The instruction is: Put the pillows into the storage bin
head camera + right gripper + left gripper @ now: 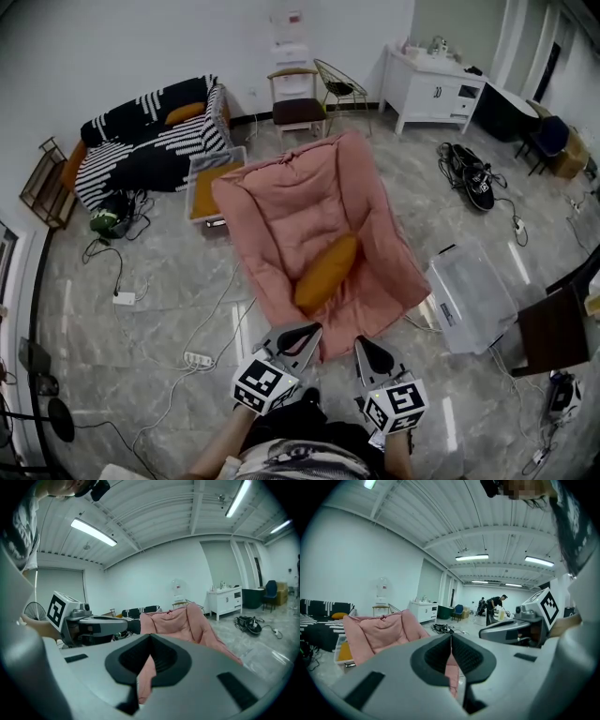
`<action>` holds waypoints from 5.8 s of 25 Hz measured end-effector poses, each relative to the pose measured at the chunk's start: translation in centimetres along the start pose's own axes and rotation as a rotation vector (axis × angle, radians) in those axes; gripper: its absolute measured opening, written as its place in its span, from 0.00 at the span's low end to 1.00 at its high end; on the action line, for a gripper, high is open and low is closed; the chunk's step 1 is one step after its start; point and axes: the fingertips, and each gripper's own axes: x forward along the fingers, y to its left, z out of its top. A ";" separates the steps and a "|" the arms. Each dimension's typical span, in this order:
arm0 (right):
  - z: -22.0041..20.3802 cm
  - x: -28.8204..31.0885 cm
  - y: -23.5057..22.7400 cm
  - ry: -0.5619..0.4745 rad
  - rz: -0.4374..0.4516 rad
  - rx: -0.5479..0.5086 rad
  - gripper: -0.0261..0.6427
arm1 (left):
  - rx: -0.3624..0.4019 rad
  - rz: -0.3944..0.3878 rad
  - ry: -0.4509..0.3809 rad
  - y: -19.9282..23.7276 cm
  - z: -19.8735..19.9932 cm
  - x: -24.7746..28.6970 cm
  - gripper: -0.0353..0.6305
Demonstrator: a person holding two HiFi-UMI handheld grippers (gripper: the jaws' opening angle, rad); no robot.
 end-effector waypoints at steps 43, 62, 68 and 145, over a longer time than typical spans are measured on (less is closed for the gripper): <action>-2.8 30.2 -27.9 0.385 0.303 -0.136 0.04 | -0.180 0.439 0.150 16.0 -1.0 17.8 0.07; -18.8 42.4 -33.2 0.723 0.268 0.087 0.39 | -0.293 0.462 0.247 19.2 -5.4 20.6 0.07; -21.0 43.6 -33.0 0.738 0.235 0.287 0.30 | -0.328 0.530 0.255 20.4 -7.2 18.5 0.07; -2.2 -13.9 -77.0 -0.113 -0.240 0.685 0.05 | 0.112 -0.268 0.157 -22.8 8.4 57.4 0.07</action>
